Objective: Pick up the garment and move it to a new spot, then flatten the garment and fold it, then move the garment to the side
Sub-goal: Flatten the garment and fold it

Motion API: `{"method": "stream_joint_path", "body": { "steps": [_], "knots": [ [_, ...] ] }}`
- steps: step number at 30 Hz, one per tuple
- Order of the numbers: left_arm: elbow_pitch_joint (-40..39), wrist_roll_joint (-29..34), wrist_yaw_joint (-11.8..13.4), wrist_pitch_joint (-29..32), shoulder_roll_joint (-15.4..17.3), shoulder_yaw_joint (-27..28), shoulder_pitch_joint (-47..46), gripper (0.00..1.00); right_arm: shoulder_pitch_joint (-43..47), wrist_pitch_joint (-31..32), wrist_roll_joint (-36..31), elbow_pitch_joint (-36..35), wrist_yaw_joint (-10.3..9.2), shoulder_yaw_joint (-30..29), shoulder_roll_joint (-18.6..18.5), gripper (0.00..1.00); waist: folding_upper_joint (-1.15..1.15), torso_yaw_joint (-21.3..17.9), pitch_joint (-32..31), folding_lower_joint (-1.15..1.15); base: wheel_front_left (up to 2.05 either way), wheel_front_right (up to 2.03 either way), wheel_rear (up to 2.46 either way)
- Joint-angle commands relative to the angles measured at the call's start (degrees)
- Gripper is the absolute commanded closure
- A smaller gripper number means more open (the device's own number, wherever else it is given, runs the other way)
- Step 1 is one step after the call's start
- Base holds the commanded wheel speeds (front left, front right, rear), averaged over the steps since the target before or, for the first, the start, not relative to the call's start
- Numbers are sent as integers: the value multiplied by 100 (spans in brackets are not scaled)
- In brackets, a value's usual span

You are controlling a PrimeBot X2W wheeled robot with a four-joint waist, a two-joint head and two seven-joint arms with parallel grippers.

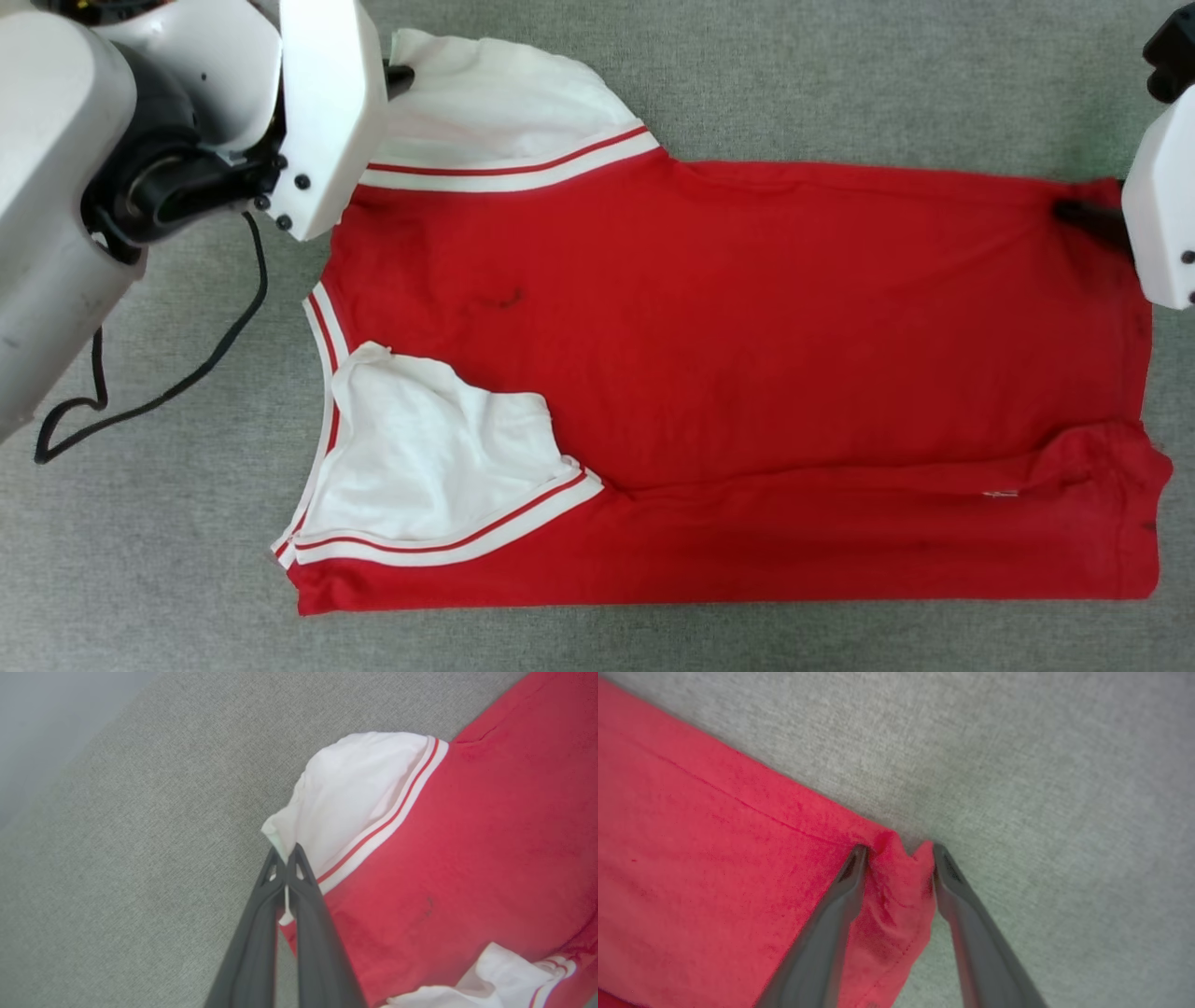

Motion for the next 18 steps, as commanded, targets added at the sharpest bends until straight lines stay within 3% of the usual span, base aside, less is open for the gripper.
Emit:
{"method": "stream_joint_path", "body": {
  "steps": [1, 7, 18],
  "knots": [
    [26, -32, -5, -79, 14, 22, 94, 100, 118, -185, -19, 115, -8, 109, 143, 100, 0, -28, -106, 0, 0, 0, 0],
    [14, -119, -4, -345, 103, 39, 400, 100, 141, -755, 312, -74, -6, 118, -22, 100, 0, -64, -586, 0, 0, 0, 0],
    [-977, -257, 251, -711, 785, -158, 1556, 100, 959, -1627, 716, -530, -6, 541, -521, 100, 0, -15, -1392, 0, 0, 0, 0]
  ]
}}
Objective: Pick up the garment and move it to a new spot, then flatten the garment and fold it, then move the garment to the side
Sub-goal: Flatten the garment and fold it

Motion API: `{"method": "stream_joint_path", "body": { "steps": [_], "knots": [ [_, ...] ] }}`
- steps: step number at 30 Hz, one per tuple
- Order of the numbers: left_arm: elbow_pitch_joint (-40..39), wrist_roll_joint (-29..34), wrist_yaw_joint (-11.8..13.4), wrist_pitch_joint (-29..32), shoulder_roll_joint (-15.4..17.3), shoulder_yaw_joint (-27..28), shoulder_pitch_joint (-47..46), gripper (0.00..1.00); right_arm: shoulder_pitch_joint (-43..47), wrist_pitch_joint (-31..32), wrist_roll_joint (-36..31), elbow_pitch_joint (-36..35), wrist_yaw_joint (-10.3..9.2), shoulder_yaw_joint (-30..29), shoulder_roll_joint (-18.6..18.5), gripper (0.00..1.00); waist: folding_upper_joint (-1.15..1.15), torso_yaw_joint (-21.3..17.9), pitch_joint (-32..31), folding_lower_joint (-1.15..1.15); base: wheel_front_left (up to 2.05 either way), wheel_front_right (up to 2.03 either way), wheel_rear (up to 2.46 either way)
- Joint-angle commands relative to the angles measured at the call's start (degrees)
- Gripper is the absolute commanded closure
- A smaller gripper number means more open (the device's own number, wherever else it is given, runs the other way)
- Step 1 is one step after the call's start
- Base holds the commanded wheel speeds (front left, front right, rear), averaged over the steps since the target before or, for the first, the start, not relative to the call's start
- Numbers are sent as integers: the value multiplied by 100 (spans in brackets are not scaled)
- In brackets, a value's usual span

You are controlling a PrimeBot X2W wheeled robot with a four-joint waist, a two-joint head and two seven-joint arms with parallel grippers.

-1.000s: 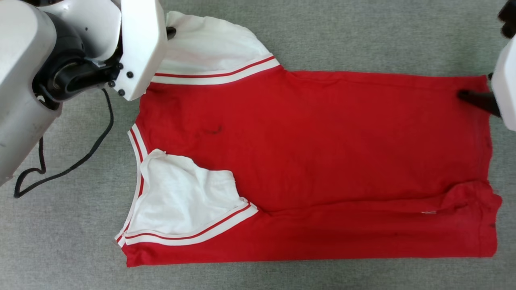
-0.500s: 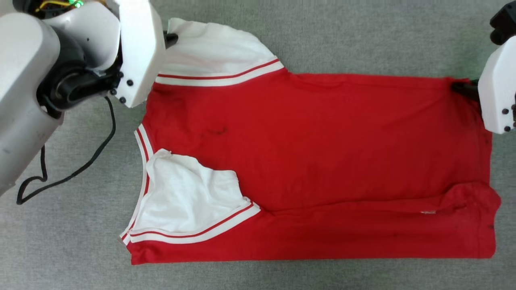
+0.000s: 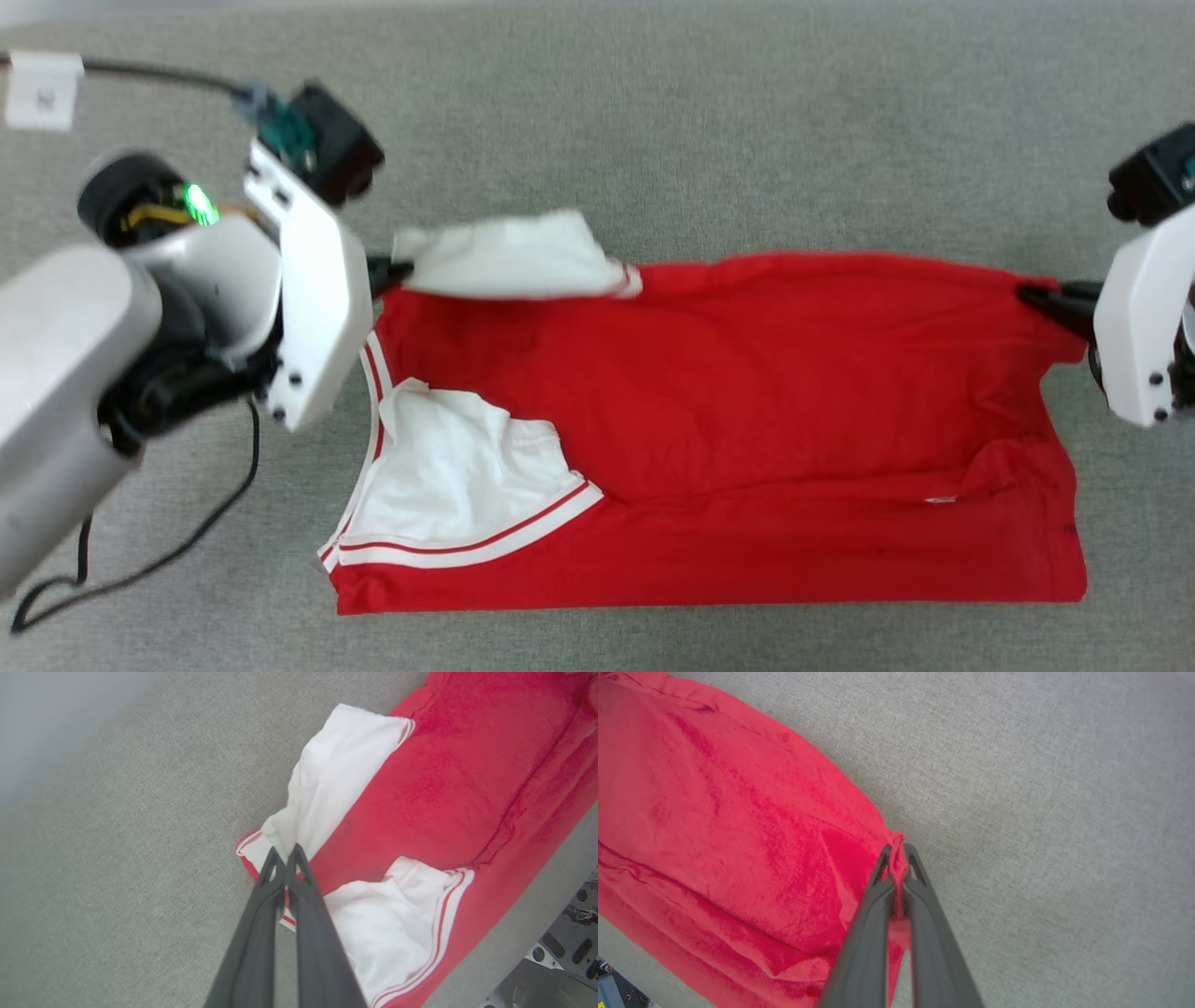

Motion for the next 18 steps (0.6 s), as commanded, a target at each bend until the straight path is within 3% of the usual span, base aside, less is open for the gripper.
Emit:
{"method": "stream_joint_path", "body": {
  "steps": [1, 11, 18],
  "knots": [
    [-145, -31, 77, -68, 93, -30, 204, 100, 171, -97, 40, -38, -5, 44, -96, 100, 0, 37, -192, 0, 0, 0, 0],
    [-895, -317, 535, -409, 647, -353, 1499, 100, 1170, -614, 290, -290, -5, 273, -420, 100, 0, 76, -500, 0, 0, 0, 0],
    [-845, -481, 672, -652, 735, -617, 2212, 100, 1690, -757, 344, -274, -6, 356, -417, 100, 0, 22, -398, 0, 0, 0, 0]
  ]
}}
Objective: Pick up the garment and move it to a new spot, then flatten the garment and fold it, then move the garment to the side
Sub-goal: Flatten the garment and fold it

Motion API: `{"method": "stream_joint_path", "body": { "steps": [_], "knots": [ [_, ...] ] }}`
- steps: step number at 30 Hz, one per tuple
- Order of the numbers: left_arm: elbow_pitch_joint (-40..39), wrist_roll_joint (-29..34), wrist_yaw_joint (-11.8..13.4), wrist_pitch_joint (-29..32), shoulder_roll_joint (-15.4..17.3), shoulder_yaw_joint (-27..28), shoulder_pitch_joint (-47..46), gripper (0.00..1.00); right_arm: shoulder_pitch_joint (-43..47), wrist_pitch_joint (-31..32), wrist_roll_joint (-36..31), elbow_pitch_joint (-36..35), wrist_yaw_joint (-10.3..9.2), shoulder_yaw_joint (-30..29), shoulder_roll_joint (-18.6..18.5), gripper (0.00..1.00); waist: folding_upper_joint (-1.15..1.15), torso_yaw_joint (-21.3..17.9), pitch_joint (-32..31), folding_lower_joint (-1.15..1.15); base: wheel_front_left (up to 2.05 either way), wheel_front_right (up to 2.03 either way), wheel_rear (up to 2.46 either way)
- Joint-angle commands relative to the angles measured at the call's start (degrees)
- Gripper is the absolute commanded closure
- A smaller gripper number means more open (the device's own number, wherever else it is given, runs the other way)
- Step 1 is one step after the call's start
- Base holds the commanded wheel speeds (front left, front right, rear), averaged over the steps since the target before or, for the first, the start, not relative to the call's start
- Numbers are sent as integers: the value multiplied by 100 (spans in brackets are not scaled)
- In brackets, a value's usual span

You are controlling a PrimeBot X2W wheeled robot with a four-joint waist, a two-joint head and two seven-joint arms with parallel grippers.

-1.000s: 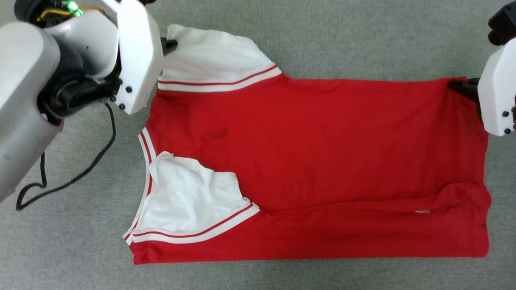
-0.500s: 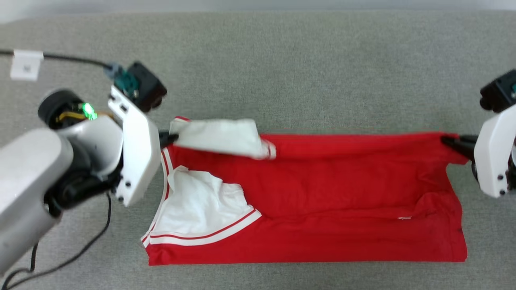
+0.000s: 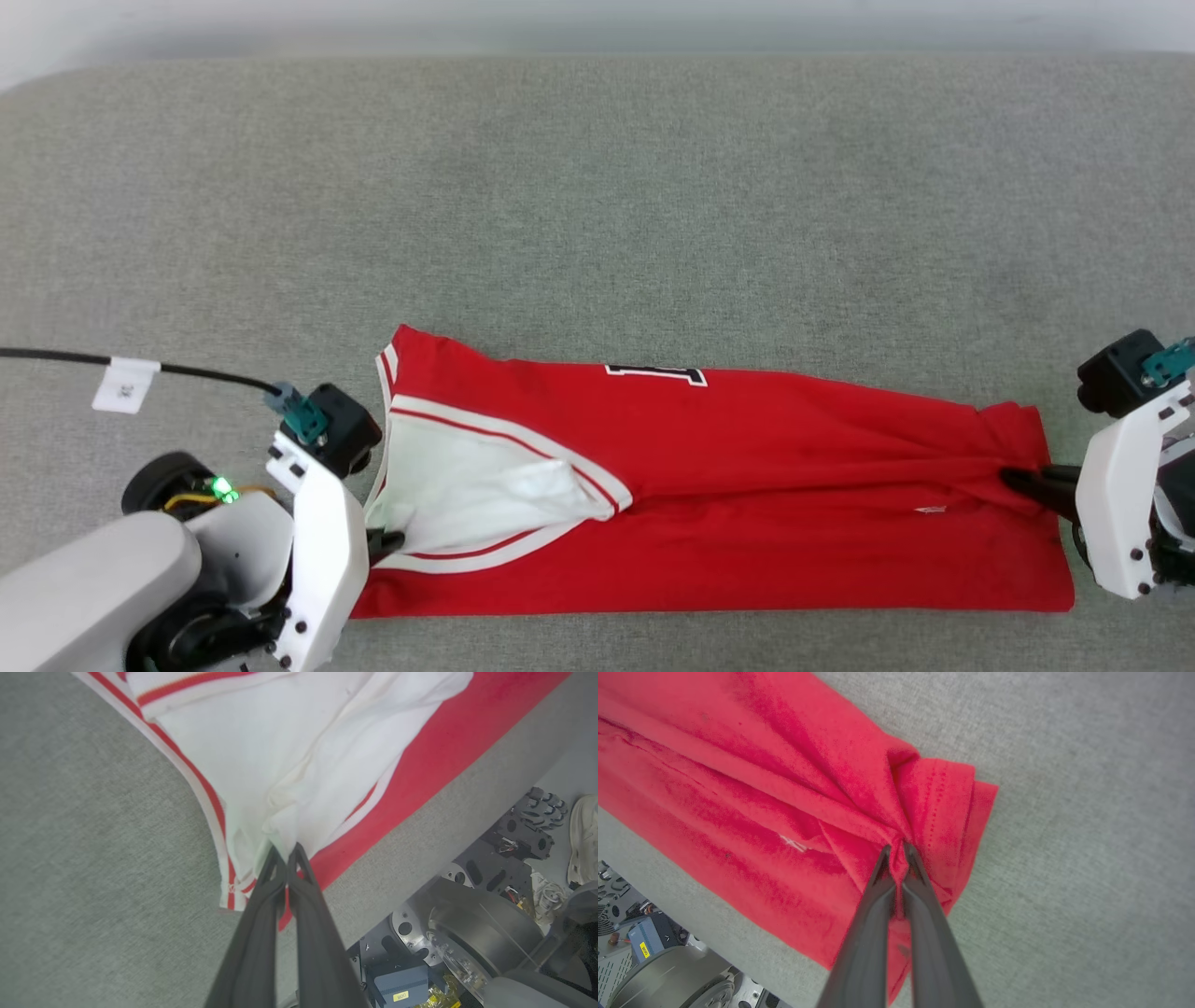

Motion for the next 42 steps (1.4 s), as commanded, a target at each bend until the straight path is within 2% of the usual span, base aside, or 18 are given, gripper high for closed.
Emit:
{"method": "stream_joint_path", "body": {
  "steps": [1, 4, 5, 6, 8, 11, 15, 20, 24, 25, 29, 32, 36, 39, 42],
  "knots": [
    [95, -43, 7, -75, -63, -30, 141, 100, 110, -12, -63, 64, -6, 34, 48, 100, 0, -26, 71, 1, 0, 0, 0],
    [325, 67, -44, -193, -175, -108, 229, 100, 123, 56, -122, 181, -6, 125, 144, 100, 0, -61, 154, 1, 0, 0, 0],
    [426, 100, -46, -274, -221, -114, 263, 54, 105, 76, -159, 238, -7, 150, 181, 61, 0, -75, 167, 1, 0, 0, 0],
    [492, 152, -75, -346, -261, -129, 282, 0, 77, 52, -190, 266, -8, 165, 228, 0, 0, -88, 173, 1, 0, 0, 0],
    [613, 217, -83, -520, -313, -108, 295, 0, 37, -67, -142, 288, -8, 97, 317, 0, 0, -106, 138, 1, 0, 0, 0],
    [641, 421, -38, -877, -267, 7, 220, 0, -52, -286, -198, 146, -9, -6, 235, 0, 0, -119, 22, 1, 0, 0, 0],
    [536, 736, 188, -1576, -224, 270, 143, 0, -104, -792, -289, -172, -6, -235, 113, 0, 0, -115, -143, 1, 0, 0, 0],
    [426, 1189, 825, -2587, -342, 605, 245, 0, -91, -1537, -566, -282, -7, -888, 63, 0, 0, -125, -216, 1, 0, 0, 0],
    [399, 1444, 1443, -3427, -508, 892, 412, 0, 172, -1975, -972, 31, -7, -1600, 258, 0, 0, -135, -202, 1, 0, 0, 0],
    [399, 1444, 1443, -3427, -508, 892, 412, 0, 172, -1975, -972, 31, -7, -1600, 258, 0, 0, -135, -202, 1, 0, 0, 0],
    [523, 1657, 2098, -4255, -667, 1162, 667, 0, 503, -2217, -1298, 415, -6, -2266, 663, 0, 0, -137, -176, 1, 0, 0, 0],
    [621, 1676, 2511, -4671, -832, 1414, 898, 0, 767, -2129, -1351, 619, -6, -2611, 987, 0, 0, -132, -160, 1, 0, 0, 0],
    [712, 1835, 2948, -4859, -1057, 1841, 1267, 0, 1064, -1790, -1220, 782, -6, -2824, 1320, 0, 0, -118, -142, 1, 0, 0, 0],
    [674, 2211, 3193, -4882, -1361, 2280, 1567, 0, 1255, -1492, -1089, 797, -6, -2853, 1457, 0, 0, -85, -116, 1, 0, 0, 0],
    [627, 2651, 3282, -4885, -1696, 2796, 1997, 0, 1473, -1180, -884, 818, -5, -2835, 1599, 0, 0, -59, -94, 1, 0, 0, 0]
  ]
}}
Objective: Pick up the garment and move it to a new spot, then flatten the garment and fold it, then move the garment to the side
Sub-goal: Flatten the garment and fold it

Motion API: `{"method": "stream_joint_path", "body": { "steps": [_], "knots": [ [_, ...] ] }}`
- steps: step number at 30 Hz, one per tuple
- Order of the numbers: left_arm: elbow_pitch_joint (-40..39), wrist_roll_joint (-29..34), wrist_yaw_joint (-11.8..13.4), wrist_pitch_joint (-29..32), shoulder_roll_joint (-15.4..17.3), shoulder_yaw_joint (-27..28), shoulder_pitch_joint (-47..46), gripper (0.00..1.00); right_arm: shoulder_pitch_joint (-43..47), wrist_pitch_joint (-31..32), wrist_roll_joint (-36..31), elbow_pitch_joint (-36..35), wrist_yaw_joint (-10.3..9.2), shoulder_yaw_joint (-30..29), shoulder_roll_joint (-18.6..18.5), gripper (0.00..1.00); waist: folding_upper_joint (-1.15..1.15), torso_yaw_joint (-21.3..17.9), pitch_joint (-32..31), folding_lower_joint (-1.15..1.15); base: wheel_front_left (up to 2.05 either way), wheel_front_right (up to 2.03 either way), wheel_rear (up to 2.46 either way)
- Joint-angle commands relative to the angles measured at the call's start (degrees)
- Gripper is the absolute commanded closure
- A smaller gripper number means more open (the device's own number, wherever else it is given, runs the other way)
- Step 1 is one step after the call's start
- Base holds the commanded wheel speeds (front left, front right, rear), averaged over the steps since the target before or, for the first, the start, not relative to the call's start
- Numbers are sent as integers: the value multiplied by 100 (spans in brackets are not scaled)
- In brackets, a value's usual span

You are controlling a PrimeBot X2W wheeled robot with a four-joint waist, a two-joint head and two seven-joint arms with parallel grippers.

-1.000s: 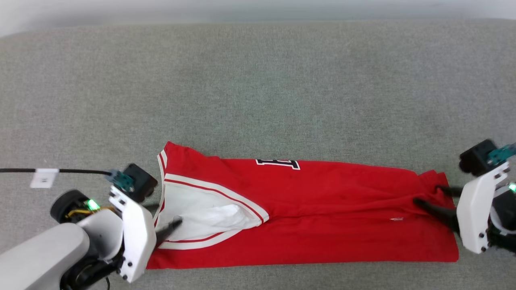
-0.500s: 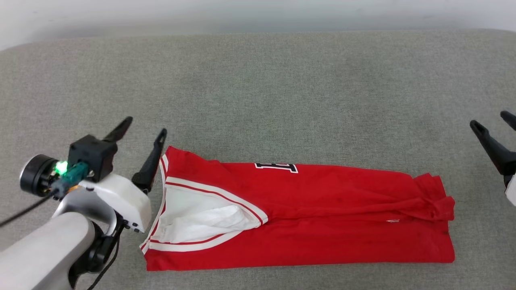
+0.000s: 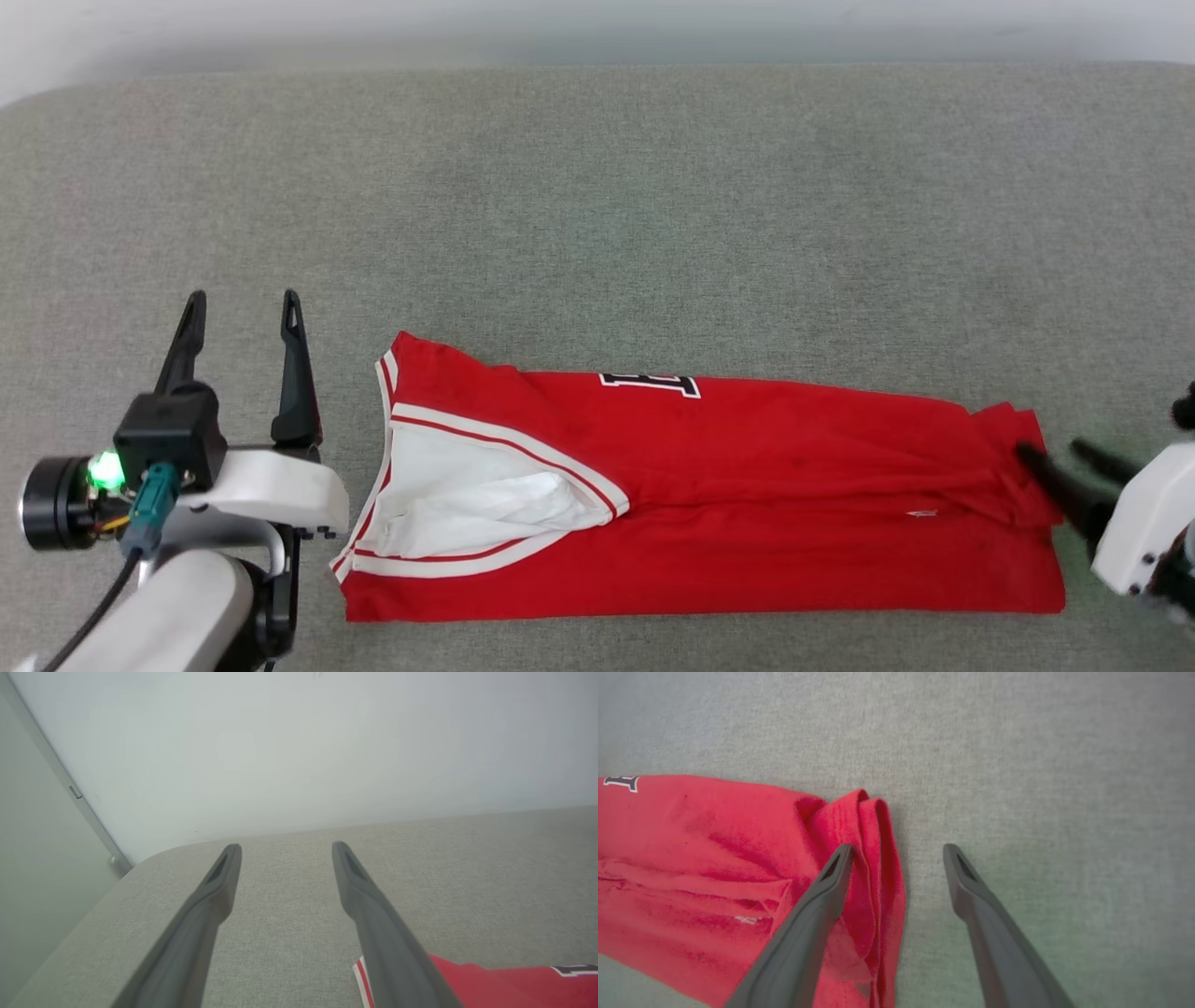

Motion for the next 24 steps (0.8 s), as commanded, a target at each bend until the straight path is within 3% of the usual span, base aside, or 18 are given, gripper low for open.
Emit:
{"method": "stream_joint_path", "body": {
  "steps": [1, 8, 15, 16, 17, 18, 24],
  "knots": [
    [-17, 129, 16, -36, -126, 150, 178, 0, 152, 121, 122, -2, -4, 26, 90, 0, 0, 11, 10, 0, 0, 0, 0],
    [16, 1109, -337, -33, -1068, 1325, 1007, 0, 600, 778, 762, -187, -3, 332, 273, 0, 0, 49, 41, 0, 0, 0, 0],
    [-38, 2054, -798, -33, -1820, 2051, 1604, 0, 664, 896, 820, -78, -4, 660, 471, 0, 0, 50, 11, 0, 0, 0, 0],
    [-28, 2159, -854, -33, -1923, 2114, 1660, 0, 618, 865, 801, -51, -4, 681, 492, 9, 0, 50, 2, 0, 0, 0, 0],
    [-25, 2261, -911, -33, -2029, 2176, 1723, 0, 575, 864, 773, -29, -3, 718, 492, 60, 0, 49, -8, 0, 0, 0, 0],
    [-13, 2357, -979, -33, -2121, 2230, 1778, 0, 516, 805, 724, -11, -3, 713, 475, 100, 0, 47, -18, 0, 0, 0, 0],
    [26, 2814, -1287, -32, -2588, 2575, 2063, 0, 175, 722, 673, 127, -7, 444, 228, 100, 0, 36, -151, 0, 0, 0, 0]
  ]
}}
